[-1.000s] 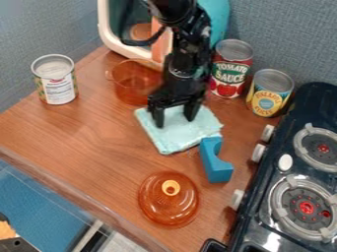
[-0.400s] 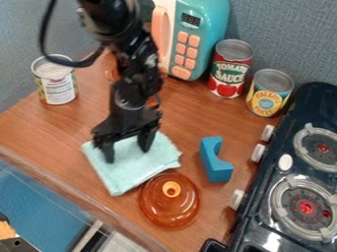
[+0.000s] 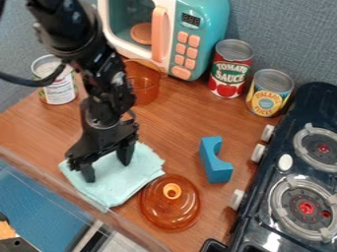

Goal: Move the blue towel to the lower part of the table

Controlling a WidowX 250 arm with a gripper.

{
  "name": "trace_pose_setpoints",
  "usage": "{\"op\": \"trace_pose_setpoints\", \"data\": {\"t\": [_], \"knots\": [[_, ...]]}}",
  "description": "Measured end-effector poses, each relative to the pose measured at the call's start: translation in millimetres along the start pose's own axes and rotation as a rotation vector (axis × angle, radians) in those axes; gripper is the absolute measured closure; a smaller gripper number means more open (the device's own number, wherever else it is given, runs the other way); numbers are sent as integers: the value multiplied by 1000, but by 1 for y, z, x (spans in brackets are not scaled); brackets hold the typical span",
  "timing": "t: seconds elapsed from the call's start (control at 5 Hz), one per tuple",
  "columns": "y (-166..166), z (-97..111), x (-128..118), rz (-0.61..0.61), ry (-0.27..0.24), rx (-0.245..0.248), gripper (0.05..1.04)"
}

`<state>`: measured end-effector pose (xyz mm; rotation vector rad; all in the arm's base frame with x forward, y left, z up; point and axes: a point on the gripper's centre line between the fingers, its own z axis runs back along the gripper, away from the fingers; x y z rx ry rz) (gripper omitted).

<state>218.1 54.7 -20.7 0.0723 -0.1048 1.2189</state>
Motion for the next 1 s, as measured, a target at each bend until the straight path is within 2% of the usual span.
{"op": "trace_pose_setpoints", "data": {"t": [0.2,0.4,0.6,0.8,1.0], "knots": [[12,8,-1,55,6,-21,85],[1,26,-1,47,10,-61,85],[-19,54,2,12,-25,-122,85],[-26,80,10,7,-50,-155,85],[-24,98,18,4,-89,-162,85]]}}
